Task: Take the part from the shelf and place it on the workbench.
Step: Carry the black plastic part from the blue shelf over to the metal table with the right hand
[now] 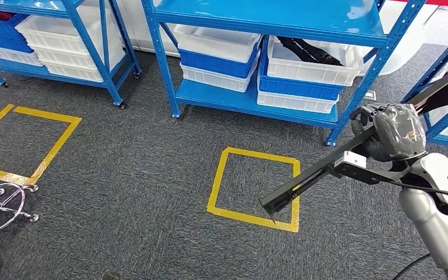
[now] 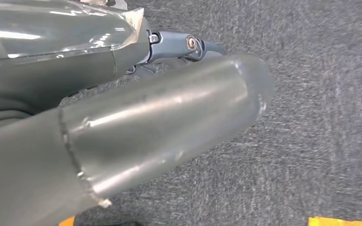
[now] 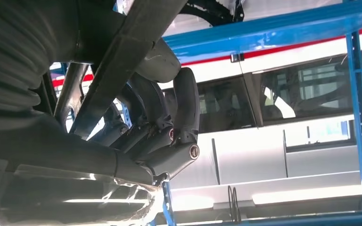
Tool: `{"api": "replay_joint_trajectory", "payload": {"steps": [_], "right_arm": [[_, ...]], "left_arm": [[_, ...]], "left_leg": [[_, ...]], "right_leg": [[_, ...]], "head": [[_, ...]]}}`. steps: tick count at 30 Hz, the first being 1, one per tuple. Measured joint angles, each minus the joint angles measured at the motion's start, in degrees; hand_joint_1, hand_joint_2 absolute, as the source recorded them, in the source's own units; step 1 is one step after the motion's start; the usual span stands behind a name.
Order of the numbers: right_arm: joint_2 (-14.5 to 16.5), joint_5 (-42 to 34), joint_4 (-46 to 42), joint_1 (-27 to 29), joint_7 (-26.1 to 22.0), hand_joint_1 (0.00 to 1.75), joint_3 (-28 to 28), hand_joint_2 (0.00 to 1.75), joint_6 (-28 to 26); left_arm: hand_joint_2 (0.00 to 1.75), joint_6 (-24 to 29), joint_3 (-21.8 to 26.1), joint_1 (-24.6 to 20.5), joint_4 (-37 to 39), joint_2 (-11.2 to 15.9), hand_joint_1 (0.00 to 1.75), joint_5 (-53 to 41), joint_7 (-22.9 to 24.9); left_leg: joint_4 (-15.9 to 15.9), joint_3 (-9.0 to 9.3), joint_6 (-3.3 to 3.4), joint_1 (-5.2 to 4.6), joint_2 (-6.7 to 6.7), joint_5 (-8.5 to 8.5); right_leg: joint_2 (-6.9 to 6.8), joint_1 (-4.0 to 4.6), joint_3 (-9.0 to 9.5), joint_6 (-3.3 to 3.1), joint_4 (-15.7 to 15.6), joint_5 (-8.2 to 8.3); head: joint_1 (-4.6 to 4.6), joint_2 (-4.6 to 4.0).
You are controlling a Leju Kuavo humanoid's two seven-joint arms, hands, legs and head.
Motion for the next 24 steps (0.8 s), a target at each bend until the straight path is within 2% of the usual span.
{"api": "replay_joint_trajectory", "payload": {"steps": [2,4,5,6,8,9,10,11,12,13,14,15,16,17,19,20,21,23,24], "right_arm": [[0.1,0.1,0.0,-0.4,0.0,1.52,0.0,1.75,0.0],[0.2,0.2,0.1,-0.6,0.0,1.52,0.0,1.75,0.0],[0.2,0.2,0.1,-0.7,0.0,1.52,0.0,1.75,0.0],[0.1,0.3,0.2,-1.0,0.0,1.52,0.0,1.75,0.0],[0.1,0.3,0.4,-1.3,0.0,1.52,0.1,1.75,0.1],[0.1,0.3,0.6,-1.3,0.0,1.52,0.1,1.75,0.1],[0.1,0.3,0.7,-1.3,0.0,1.52,0.1,1.75,0.1],[0.1,0.3,0.8,-1.4,0.0,1.52,0.1,1.75,0.1],[0.2,0.3,0.9,-1.5,-0.1,1.52,0.1,1.75,0.1],[0.2,0.3,1.0,-1.7,-0.2,1.52,0.1,1.75,0.1],[0.2,0.3,1.1,-2.1,-0.3,1.52,0.2,1.75,0.1],[0.2,0.3,1.1,-2.5,-0.3,1.52,0.3,1.75,0.2],[0.3,0.2,1.2,-2.9,-0.4,1.52,0.5,1.75,0.2],[0.3,0.2,1.4,-3.1,-0.5,1.52,0.6,1.75,0.3],[0.4,0.1,1.6,-3.4,-0.5,1.52,1.0,1.75,0.4],[0.5,0.1,1.8,-3.5,-0.5,1.52,1.2,1.75,0.4],[0.6,0.1,1.9,-3.6,-0.5,1.52,1.4,1.75,0.5],[0.7,-0.1,1.9,-3.8,-0.6,1.52,1.6,1.75,0.5],[0.7,-0.2,2.0,-3.9,-0.6,1.52,1.7,1.75,0.5]], "left_arm": [[0.0,0.0,0.0,0.0,0.0,0.0,0.0,0.1,-0.1],[0.0,0.0,0.0,0.0,0.0,0.0,0.0,0.1,-0.2],[0.0,0.0,0.0,0.0,0.0,-0.1,0.0,0.2,-0.3],[0.0,0.0,0.0,0.0,0.0,-0.1,0.0,0.2,-0.3],[0.0,0.0,0.0,0.0,0.0,-0.1,0.0,0.3,-0.4],[0.0,-0.1,0.0,0.1,0.0,-0.1,0.0,0.4,-0.4],[0.0,-0.1,0.0,0.1,0.0,-0.1,0.0,0.4,-0.4],[0.0,-0.1,0.0,0.1,0.0,-0.1,0.0,0.5,-0.4],[0.0,-0.1,0.0,0.1,0.0,-0.2,0.0,0.6,-0.5],[0.0,-0.1,0.0,0.1,0.0,-0.2,0.0,0.7,-0.6],[0.0,-0.1,0.0,0.1,0.0,-0.2,0.0,0.8,-0.7],[0.0,0.0,0.0,0.1,0.0,-0.1,0.0,0.9,-0.8],[0.0,0.0,0.0,0.2,0.0,-0.1,0.0,0.9,-1.0],[0.0,0.0,0.0,0.2,0.0,-0.1,0.0,1.0,-1.0],[0.0,0.1,0.1,0.4,0.1,0.1,0.0,1.1,-1.1],[0.0,0.1,0.1,0.5,0.2,0.2,0.0,1.1,-1.1],[0.0,0.1,0.1,0.6,0.3,0.2,0.0,1.1,-1.1],[0.0,0.1,0.1,0.7,0.3,0.2,0.0,1.2,-1.1],[0.0,0.1,0.1,0.7,0.3,0.2,0.0,1.2,-1.2]], "left_leg": [[-1.2,0.39,0.35,-0.43,0.01,0.38],[-2.2,0.05,1.08,-0.33,0.26,1.68],[-2.7,-0.36,1.5,-0.22,0.41,2.52],[-3.1,-0.97,1.8,-0.13,0.53,3.34],[-3.2,-2.75,2.11,-0.32,0.59,4.76],[-3.2,-3.7,2.09,-0.39,0.6,5.47],[-3.1,-4.66,2.04,-0.43,0.61,6.19],[-3.1,-5.59,1.92,-0.43,0.61,6.89],[-2.9,-6.49,1.74,-0.4,0.61,7.58],[-2.7,-7.3,1.49,-0.43,0.59,8.2],[-2.5,-7.97,1.19,-0.51,0.57,8.78],[-2.3,-8.39,0.87,-0.64,0.54,9.36],[-2.3,-8.63,0.62,-0.76,0.52,9.92],[-2.4,-8.77,0.41,-0.83,0.49,10.52],[-2.5,-9.07,0.09,-0.74,0.4,11.26],[-2.0,-9.42,-0.18,-0.64,0.33,10.39],[-0.6,-9.93,-0.49,-0.5,0.27,8.32],[5.1,-11.31,-1.3,-0.14,0.24,1.72],[9.1,-11.96,-1.65,0.09,0.26,-1.07]], "right_leg": [[-0.04,-0.12,-0.15,0.97,-0.2,0.79],[-0.03,-0.08,-0.81,1.53,0.3,0.35],[0.01,0.06,-1.6,1.37,1.7,-1.07],[0.03,0.15,-2.67,0.98,4.2,-3.33],[0.08,0.2,-4.86,0.47,11.4,-8.03],[0.08,0.18,-5.26,0.69,14.4,-9.11],[0.08,0.16,-4.86,1.18,15.9,-8.98],[0.08,0.13,-3.52,1.82,15.4,-7.87],[0.06,0.06,-1.14,2.38,12.9,-6.4],[0.05,-0.04,1.87,2.65,8.8,-5.69],[0.09,0.09,4.93,2.47,4.3,-5.84],[0.12,0.28,6.99,2.04,0.9,-6.37],[0.15,0.52,8.01,1.47,-1.2,-7.06],[0.17,0.78,8.07,0.88,-1.8,-7.14],[0.02,0.28,7.16,0.02,-1.5,-6.35],[-0.08,-0.03,6.79,-0.51,-1.5,-5.82],[-0.19,-0.29,6.35,-1.01,-1.5,-5.2],[-0.3,-0.26,5.01,-1.71,-1.4,-3.73],[-0.31,-0.24,4.11,-1.78,-1.4,-3.0]], "head": [[-0.05,0.0],[-0.1,0.0],[0.03,0.0],[0.16,0.0],[0.38,0.0],[0.38,0.0],[0.38,0.0],[0.39,0.0],[0.37,0.0],[0.4,0.0],[0.37,0.0],[0.32,0.0],[0.24,0.0],[0.14,0.0],[0.08,0.0],[0.05,0.0],[-0.01,0.0],[-0.16,0.0],[-0.2,0.0]]}}
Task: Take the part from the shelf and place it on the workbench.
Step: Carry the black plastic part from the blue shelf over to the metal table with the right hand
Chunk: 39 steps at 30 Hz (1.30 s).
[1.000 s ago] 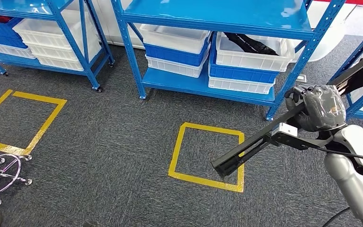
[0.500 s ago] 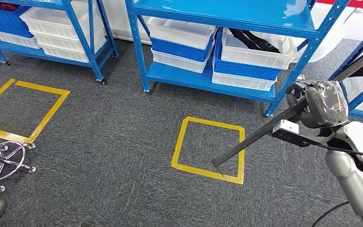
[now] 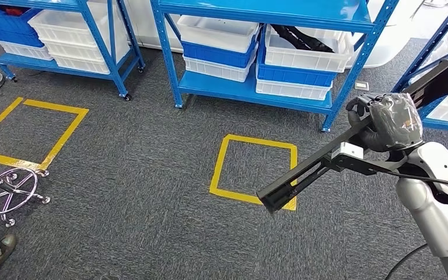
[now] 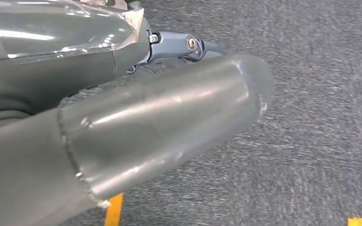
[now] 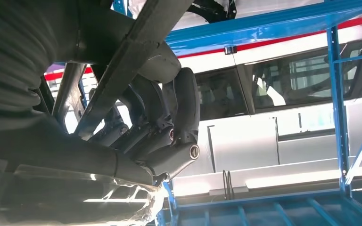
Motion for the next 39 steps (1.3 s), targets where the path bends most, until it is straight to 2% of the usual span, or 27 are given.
{"api": "replay_joint_trajectory", "payload": {"steps": [1,2,3,4,5,7,8,9,11,12,13,15,16,17,18,20,21,22,24,26,27,30,32,34,35,37,39], "right_arm": [[0.0,-0.2,0.1,-0.1,0.0,1.52,0.1,1.75,0.0],[0.0,-0.3,0.2,-0.2,0.0,1.52,0.3,1.75,0.0],[0.0,-0.4,0.3,-0.3,-0.1,1.52,0.5,1.75,0.0],[0.0,-0.6,0.4,-0.3,-0.1,1.52,0.6,1.75,-0.1],[0.0,-0.7,0.5,-0.4,-0.1,1.52,0.7,1.75,-0.1],[-0.2,-1.0,0.5,-0.8,-0.1,1.52,0.8,1.75,-0.1],[-0.2,-1.1,0.6,-1.1,-0.1,1.52,0.8,1.75,-0.2],[-0.3,-1.2,0.6,-1.4,-0.1,1.52,0.9,1.75,-0.3],[-0.4,-1.4,0.7,-1.7,-0.1,1.52,1.0,1.75,-0.4],[-0.4,-1.4,0.7,-1.6,0.0,1.52,1.1,1.75,-0.5],[-0.4,-1.4,0.8,-1.5,0.1,1.52,1.2,1.75,-0.6],[-0.5,-1.4,0.8,-1.1,0.4,1.52,1.2,1.75,-0.9],[-0.6,-1.3,0.8,-0.9,0.5,1.52,1.2,1.75,-1.0],[-0.7,-1.3,0.8,-0.7,0.6,1.52,1.2,1.75,-1.1],[-0.7,-1.3,0.8,-0.4,0.7,1.52,1.2,1.75,-1.1],[-0.8,-1.3,0.8,-0.1,0.8,1.52,1.1,1.75,-1.1],[-1.0,-1.3,0.8,0.0,0.9,1.52,1.1,1.75,-1.1],[-1.1,-1.3,0.7,0.1,0.9,1.52,1.0,1.75,-1.2],[-1.3,-1.3,0.7,0.2,0.9,1.52,0.8,1.75,-1.2],[-1.5,-1.3,0.6,0.5,0.9,1.52,0.7,1.75,-1.3],[-1.6,-1.3,0.6,0.6,0.9,1.52,0.6,1.75,-1.3],[-1.7,-1.3,0.6,0.7,0.9,1.52,0.4,1.75,-1.3],[-1.7,-1.3,0.6,0.9,0.9,1.52,0.4,1.75,-1.4],[-1.8,-1.2,0.6,1.3,0.9,1.52,0.3,1.75,-1.5],[-1.8,-1.2,0.6,1.5,0.9,1.52,0.2,1.75,-1.7],[-1.9,-0.9,0.6,1.7,1.0,1.52,-0.1,1.75,-2.2],[-2.0,-0.5,0.6,1.7,1.2,1.52,-0.3,1.75,-3.0]], "left_arm": [[0.0,0.0,0.0,0.0,0.0,0.0,0.0,0.0,0.0],[0.0,0.0,0.0,0.0,0.0,0.0,0.0,0.1,-0.1],[0.0,0.0,0.0,0.0,0.0,0.0,0.0,0.1,-0.1],[0.0,0.0,0.0,0.0,0.0,0.0,0.0,0.2,-0.2],[0.0,0.0,0.0,0.0,0.0,0.1,0.0,0.2,-0.2],[0.0,0.0,0.0,-0.1,0.0,0.1,0.0,0.3,-0.3],[0.0,0.0,0.0,-0.1,0.0,0.1,0.0,0.4,-0.4],[0.0,0.0,0.0,-0.1,0.1,0.1,0.0,0.5,-0.5],[0.0,-0.1,0.0,0.0,0.1,0.1,0.0,0.6,-0.7],[0.0,-0.2,0.0,0.0,0.2,0.1,0.0,0.7,-0.7],[0.0,-0.2,0.0,0.0,0.2,0.1,0.0,0.7,-0.8],[0.0,-0.2,0.1,0.1,0.2,0.1,0.0,0.7,-1.0],[0.0,-0.2,0.1,0.1,0.2,0.1,0.0,0.7,-1.1],[0.0,-0.2,0.1,0.1,0.2,0.1,0.0,0.7,-1.3],[0.0,-0.2,0.1,0.2,0.3,0.0,0.0,0.7,-1.4],[0.0,-0.2,0.1,0.2,0.3,0.0,0.0,0.6,-1.7],[0.0,-0.1,0.1,0.2,0.4,0.0,0.0,0.6,-1.7],[0.0,-0.1,0.1,0.2,0.4,0.0,0.0,0.6,-1.8],[0.0,-0.1,0.1,0.2,0.4,0.0,0.0,0.6,-1.9],[0.0,0.0,0.1,0.3,0.5,0.1,0.0,0.6,-1.9],[0.0,0.1,0.1,0.4,0.5,0.2,0.0,0.6,-1.9],[0.0,0.2,0.1,0.6,0.6,0.2,0.0,0.6,-1.9],[0.0,0.2,0.1,0.6,0.7,0.2,0.0,0.6,-1.9],[0.0,0.2,0.1,0.6,0.8,0.2,0.0,0.7,-2.0],[0.0,0.2,0.1,0.6,0.9,0.2,0.0,0.7,-2.0],[0.0,0.3,0.1,0.6,0.9,0.3,0.0,0.7,-2.1],[0.0,0.4,0.1,0.6,1.0,0.3,0.0,0.7,-2.1]], "left_leg": [[3.5,-0.32,-0.29,0.25,0.02,-1.46],[5.8,-0.02,-0.48,0.49,0.04,-1.48],[6.3,1.01,-0.61,0.69,0.04,-0.47],[4.7,3.06,-0.64,0.85,0.04,0.97],[1.2,6.07,-0.59,0.97,-0.01,1.81],[-6.9,12.01,-0.24,0.9,-0.17,1.11],[-9.6,13.71,0.05,0.72,-0.25,0.31],[-10.9,14.27,0.42,0.46,-0.27,-0.1],[-11.6,13.8,1.48,0.14,-0.09,0.76],[-11.8,13.33,2.13,0.1,0.06,1.47],[-12.0,12.69,2.71,0.1,0.2,2.25],[-12.1,10.94,3.39,-0.01,0.33,3.59],[-12.1,10.04,3.46,-0.14,0.34,4.21],[-12.1,9.17,3.48,-0.27,0.35,4.8],[-12.0,8.4,3.44,-0.37,0.37,5.39],[-12.0,7.13,3.21,-0.5,0.4,6.47],[-11.9,6.64,3.01,-0.62,0.39,6.93],[-11.7,6.29,2.76,-0.75,0.39,7.37],[-11.6,5.97,2.27,-0.98,0.4,8.09],[-11.4,5.73,1.76,-0.87,0.35,8.32],[-10.8,5.39,1.43,-0.73,0.27,7.52],[-4.5,2.95,0.36,-0.2,0.05,1.72],[1.8,0.85,-0.22,0.2,0.05,-1.23],[5.0,0.55,-0.75,0.72,0.06,-1.6],[3.2,2.02,-0.91,0.96,0.08,-0.36],[-4.4,6.99,-1.06,1.33,0.02,2.47],[-9.6,9.97,-0.79,1.3,-0.13,3.44]], "right_leg": [[0.01,0.01,-0.91,0.08,0.1,0.7],[0.01,-0.01,-1.81,0.24,0.2,1.34],[0.02,-0.05,-2.62,0.45,0.2,1.88],[0.02,-0.1,-3.33,0.7,0.4,2.37],[0.01,-0.15,-3.9,0.98,0.5,2.81],[-0.02,-0.08,-4.68,1.73,0.7,3.61],[-0.07,-0.03,-4.85,2.19,0.7,4.04],[-0.11,0.02,-4.96,2.69,0.6,4.52],[-0.12,0.09,-5.35,3.51,0.6,4.91],[-0.07,0.12,-6.0,3.48,1.5,3.95],[-0.01,0.14,-6.95,3.23,3.4,2.08],[0.1,0.11,-9.48,2.63,10.7,-2.95],[0.14,0.12,-10.37,2.78,14.5,-4.42],[0.17,0.16,-10.72,3.2,17.3,-4.73],[0.2,0.2,-10.24,3.75,18.3,-3.89],[0.18,0.23,-6.11,4.51,14.0,-1.09],[0.16,0.34,-2.77,4.39,9.5,-0.78],[0.17,0.58,0.33,3.9,4.9,-1.28],[0.25,1.05,3.44,2.71,-0.7,-3.03],[0.3,0.73,3.24,1.73,-1.3,-2.94],[0.26,0.46,3.21,1.15,-1.3,-2.62],[0.15,0.07,2.73,-0.2,-1.3,-1.57],[0.15,0.08,2.09,-0.26,-1.2,-1.08],[0.2,-0.03,1.47,-0.04,-1.0,-0.71],[0.22,-0.13,1.29,0.08,-0.9,-0.66],[0.24,-0.23,1.0,0.37,-0.4,-0.71],[0.27,0.03,0.58,0.93,-0.2,-0.64]], "head": [[-0.02,0.0],[-0.02,0.0],[-0.03,0.0],[-0.03,0.0],[-0.04,0.0],[-0.02,0.0],[0.0,0.0],[0.05,0.0],[0.09,0.0],[0.12,0.0],[0.18,0.0],[0.32,0.0],[0.35,0.0],[0.36,0.0],[0.37,0.0],[0.37,0.0],[0.38,0.0],[0.34,0.0],[0.28,0.0],[0.26,0.0],[0.24,0.0],[0.06,0.0],[0.02,0.0],[0.01,0.0],[-0.01,0.0],[-0.02,0.0],[0.03,0.0]]}}
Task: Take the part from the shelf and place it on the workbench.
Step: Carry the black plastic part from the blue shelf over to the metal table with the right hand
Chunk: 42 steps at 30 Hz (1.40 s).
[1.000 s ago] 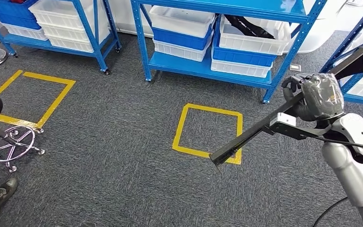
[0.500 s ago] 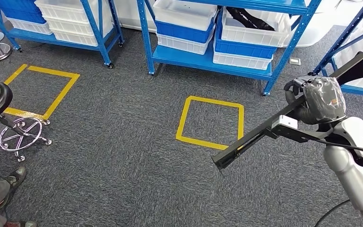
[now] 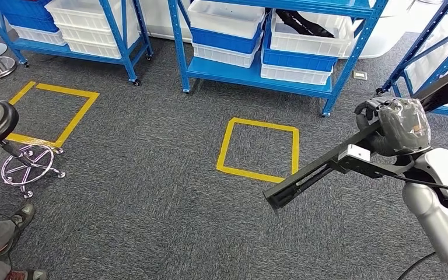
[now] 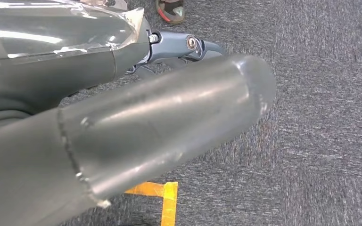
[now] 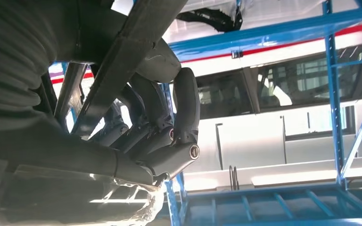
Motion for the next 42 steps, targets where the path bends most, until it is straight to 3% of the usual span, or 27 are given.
{"api": "replay_joint_trajectory", "payload": {"steps": [4,12,28,31,33,35,37,39,40,42], "right_arm": [[-0.2,1.7,0.0,0.6,0.4,1.52,-0.5,1.75,-2.8],[-0.5,3.8,-0.2,1.8,2.0,1.52,-1.7,1.75,-4.1],[-1.9,-0.4,-0.7,6.9,1.8,1.52,-7.0,1.75,-4.0],[-2.1,-0.8,-0.8,7.5,1.5,1.52,-7.7,1.75,-4.0],[-2.5,-0.9,-0.8,7.8,1.3,1.52,-8.2,1.75,-4.1],[-2.8,-1.0,-0.9,7.9,1.1,1.52,-8.7,1.75,-4.1],[-2.9,-1.0,-0.9,8.0,1.0,1.52,-8.8,1.75,-4.1],[-2.9,-1.0,-0.9,8.4,1.0,1.52,-8.9,1.75,-4.1],[-2.9,-1.0,-0.9,8.5,0.9,1.52,-8.9,1.75,-4.1],[-3.0,-1.0,-0.9,8.6,0.8,1.52,-8.9,1.75,-4.2]], "left_arm": [[0.0,0.1,0.0,0.0,0.1,-0.1,0.0,0.1,0.0],[0.0,0.2,0.0,0.0,0.1,0.1,0.0,0.5,-0.1],[0.0,0.1,-0.5,-0.3,0.1,0.1,0.0,0.0,0.5],[0.0,0.2,-0.7,-0.5,0.1,0.1,0.0,0.0,0.6],[0.0,0.2,-0.8,-0.7,0.1,0.0,0.0,0.0,0.7],[0.0,0.2,-0.9,-0.9,0.1,-0.1,0.0,0.0,0.7],[0.0,0.2,-1.0,-0.9,0.1,-0.1,0.0,0.0,0.8],[0.0,0.3,-1.1,-0.9,0.1,-0.3,0.0,0.1,0.8],[0.0,0.3,-1.1,-0.9,0.1,-0.4,0.0,0.1,0.8],[0.0,0.3,-1.1,-1.0,0.1,-0.5,0.0,0.1,0.8]], "left_leg": [[-1.2,-0.2,0.53,-0.57,-0.04,0.02],[-1.1,-1.08,1.63,-1.35,-0.08,0.68],[-0.9,-1.38,2.14,-1.73,-0.07,0.91],[-0.8,-1.42,2.52,-1.95,-0.03,0.93],[-1.5,-1.24,3.19,-1.69,0.28,1.37],[-2.3,-1.12,3.86,-1.31,0.83,1.89],[-2.4,-1.28,4.06,-1.34,1.47,2.02],[-2.3,-1.43,4.03,-1.45,2.23,2.03],[-2.3,-1.47,3.98,-1.47,2.68,2.04],[-2.1,-1.49,3.67,-1.37,3.61,2.0]], "right_leg": [[0.01,0.69,-0.72,0.58,0.3,0.0],[-0.01,0.08,-1.31,1.94,-0.3,0.98],[-0.01,-0.24,-1.51,2.62,-0.3,1.43],[0.05,-0.47,-1.58,2.95,-0.5,1.63],[0.1,-0.6,-1.94,3.16,-0.2,1.39],[0.12,-0.65,-3.77,2.84,3.3,-0.67],[0.14,-0.6,-7.27,2.42,10.8,-4.06],[0.13,-0.53,-9.55,2.67,15.9,-5.67],[0.04,-0.54,-9.11,3.05,15.3,-5.15],[-1.21,-0.65,-5.21,3.98,8.2,-2.31]], "head": [[0.13,0.0],[0.16,0.0],[0.12,0.0],[0.09,0.0],[0.12,0.0],[0.27,0.0],[0.37,0.0],[0.34,0.0],[0.34,0.0],[0.36,0.0]]}}
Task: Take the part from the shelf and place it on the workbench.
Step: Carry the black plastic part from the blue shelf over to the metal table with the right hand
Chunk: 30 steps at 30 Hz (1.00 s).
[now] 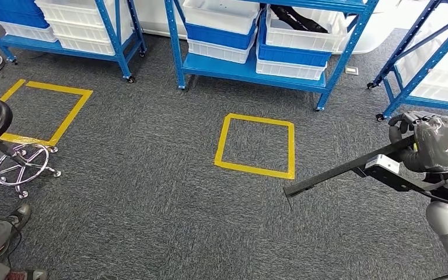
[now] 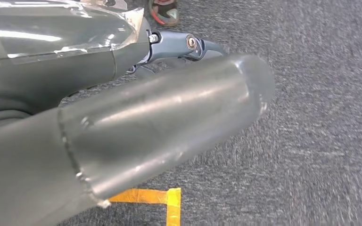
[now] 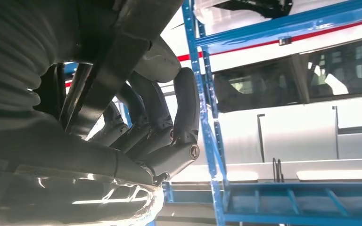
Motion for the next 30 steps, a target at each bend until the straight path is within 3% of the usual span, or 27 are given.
{"api": "replay_joint_trajectory", "payload": {"steps": [1,3,5,6,8,10,11,12,13,15,17,19,21,22,23,25,27,28,29,30], "right_arm": [[0.0,0.0,0.0,-0.1,-0.1,1.52,0.0,1.75,0.0],[0.0,-0.2,0.0,0.0,-0.1,1.52,-0.2,1.75,-0.1],[-0.1,-0.3,0.0,0.3,-0.1,1.52,-0.2,1.75,-0.2],[-0.1,-0.2,0.0,0.6,-0.1,1.52,-0.3,1.75,-0.2],[0.0,-0.1,-0.1,0.9,-0.1,1.52,-0.4,1.75,-0.4],[0.1,0.0,-0.1,1.0,-0.1,1.52,-0.5,1.75,-0.5],[0.2,0.0,-0.1,1.1,-0.1,1.52,-0.5,1.75,-0.5],[0.2,0.1,-0.1,1.3,-0.1,1.52,-0.5,1.75,-0.5],[0.2,0.1,-0.1,1.4,-0.1,1.52,-0.5,1.75,-0.5],[0.2,0.2,-0.1,1.6,-0.1,1.52,-0.6,1.75,-0.5],[0.2,0.4,-0.2,1.5,-0.1,1.52,-0.8,1.75,-0.5],[0.2,0.5,-0.2,1.6,-0.1,1.52,-0.9,1.75,-0.7],[0.0,0.6,-0.3,1.9,-0.1,1.52,-1.0,1.75,-0.9],[-0.2,0.6,-0.4,2.1,-0.1,1.52,-1.2,1.75,-1.0],[-0.3,0.6,-0.4,2.0,-0.1,1.52,-1.3,1.75,-1.1],[-0.3,0.6,-0.5,1.9,-0.1,1.52,-1.5,1.75,-1.2],[-0.2,0.6,-0.5,2.2,-0.1,1.52,-1.6,1.75,-1.2],[-0.2,0.7,-0.5,2.4,-0.1,1.52,-1.6,1.75,-1.2],[-0.2,0.7,-0.5,2.6,-0.1,1.52,-1.7,1.75,-1.2],[-0.2,0.7,-0.5,2.6,-0.1,1.52,-1.8,1.75,-1.2]], "left_arm": [[0.0,0.0,0.0,0.0,0.0,0.0,0.0,0.0,0.0],[0.0,0.0,-0.1,-0.1,0.0,0.0,0.0,0.0,0.0],[0.0,0.0,-0.1,-0.1,0.0,0.0,0.0,0.0,0.0],[0.0,0.0,-0.1,-0.2,0.0,0.0,0.0,0.0,0.1],[0.0,0.0,-0.3,-0.2,0.0,0.0,0.0,0.0,0.1],[0.0,0.1,-0.4,-0.2,0.0,0.1,0.0,0.0,0.2],[0.0,0.2,-0.5,-0.2,0.0,0.1,0.0,0.0,0.2],[0.0,0.2,-0.6,-0.2,0.0,0.1,0.0,0.1,0.2],[0.0,0.3,-0.6,-0.2,0.0,0.1,0.0,0.1,0.2],[0.0,0.3,-0.7,-0.2,0.0,0.1,0.0,0.1,0.2],[0.0,0.4,-0.7,-0.3,0.0,0.2,0.0,0.1,0.2],[0.0,0.4,-0.8,-0.4,0.0,0.3,0.0,0.0,0.2],[0.0,0.4,-0.9,-0.6,0.0,0.3,0.0,0.0,0.2],[0.0,0.4,-1.0,-0.7,0.0,0.3,0.0,0.0,0.2],[0.0,0.4,-1.0,-0.8,0.0,0.2,0.0,0.0,0.3],[0.0,0.4,-1.1,-0.8,0.0,0.2,0.0,0.0,0.3],[0.0,0.4,-1.2,-0.8,0.0,0.2,0.0,0.0,0.4],[0.0,0.4,-1.2,-0.8,0.0,0.1,0.0,0.0,0.5],[0.0,0.4,-1.3,-0.8,0.0,0.1,0.0,0.0,0.5],[0.0,0.4,-1.4,-0.8,0.0,0.1,0.0,0.0,0.5]], "left_leg": [[0.2,-0.02,-0.33,-0.08,0.44,-0.12],[0.7,-0.02,-1.06,-0.37,1.27,-0.38],[0.8,0.0,-1.58,-0.44,2.25,-0.41],[1.0,-0.1,-1.87,-0.25,2.13,-0.63],[4.1,-1.31,-2.55,0.2,-0.04,-3.07],[11.4,-4.32,-3.04,0.4,-2.58,-7.48],[15.2,-5.92,-3.11,0.4,-3.01,-9.13],[17.5,-6.88,-3.06,0.41,-3.15,-9.77],[17.7,-6.83,-2.9,0.4,-3.26,-9.28],[11.5,-3.53,-2.22,0.41,-4.35,-5.67],[4.0,0.47,-1.35,0.55,-7.42,-2.91],[1.4,1.8,-0.91,0.48,-8.87,-2.69],[0.7,1.99,-0.73,0.38,-7.37,-2.38],[0.0,2.19,-0.55,0.44,-6.59,-2.06],[-0.6,2.38,-0.36,0.53,-5.7,-1.72],[-1.2,2.54,-0.13,0.42,-3.94,-1.41],[-1.1,2.39,-0.1,0.23,-2.15,-1.45],[-1.0,2.31,-0.12,0.19,-1.33,-1.49],[-0.9,2.24,-0.19,0.21,-0.55,-1.57],[-0.7,2.21,-0.33,0.25,0.18,-1.69]], "right_leg": [[-1.14,0.14,1.91,0.16,-3.8,1.32],[-2.28,0.44,3.75,-0.6,-7.6,2.61],[-1.13,0.51,3.5,-1.82,-7.5,2.96],[-0.56,0.36,3.38,-2.22,-7.5,3.16],[0.62,0.05,3.15,-2.99,-7.4,3.6],[1.86,0.13,2.8,-3.55,-7.4,3.91],[2.55,0.22,2.64,-3.72,-7.4,4.02],[3.27,0.34,2.52,-3.85,-7.4,4.1],[4.02,0.44,2.46,-3.93,-7.4,4.15],[5.6,0.6,2.49,-3.96,-7.4,4.21],[7.0,0.75,2.35,-3.76,-7.4,4.31],[8.36,0.56,1.83,-3.22,-7.4,4.62],[9.41,0.4,1.19,-2.51,-7.6,4.94],[8.68,0.58,0.66,-2.31,-7.1,4.69],[7.25,0.78,-0.29,-2.27,-5.6,3.89],[3.68,1.04,-3.46,-2.45,0.7,0.96],[2.29,0.96,-6.27,-2.25,6.9,-1.19],[2.01,0.86,-6.32,-1.89,7.3,-1.1],[1.66,0.73,-5.16,-1.4,5.4,-0.18],[0.9,0.58,-2.82,-0.87,1.3,1.32]], "head": [[0.03,0.0],[0.02,0.0],[-0.03,0.0],[-0.03,0.0],[-0.03,0.0],[-0.05,0.0],[-0.06,0.0],[-0.04,0.0],[-0.04,0.0],[-0.05,0.0],[0.06,0.0],[-0.06,0.0],[-0.27,0.0],[-0.2,0.0],[-0.02,0.0],[0.36,0.0],[0.52,0.0],[0.52,0.0],[0.55,0.0],[0.55,0.0]]}}
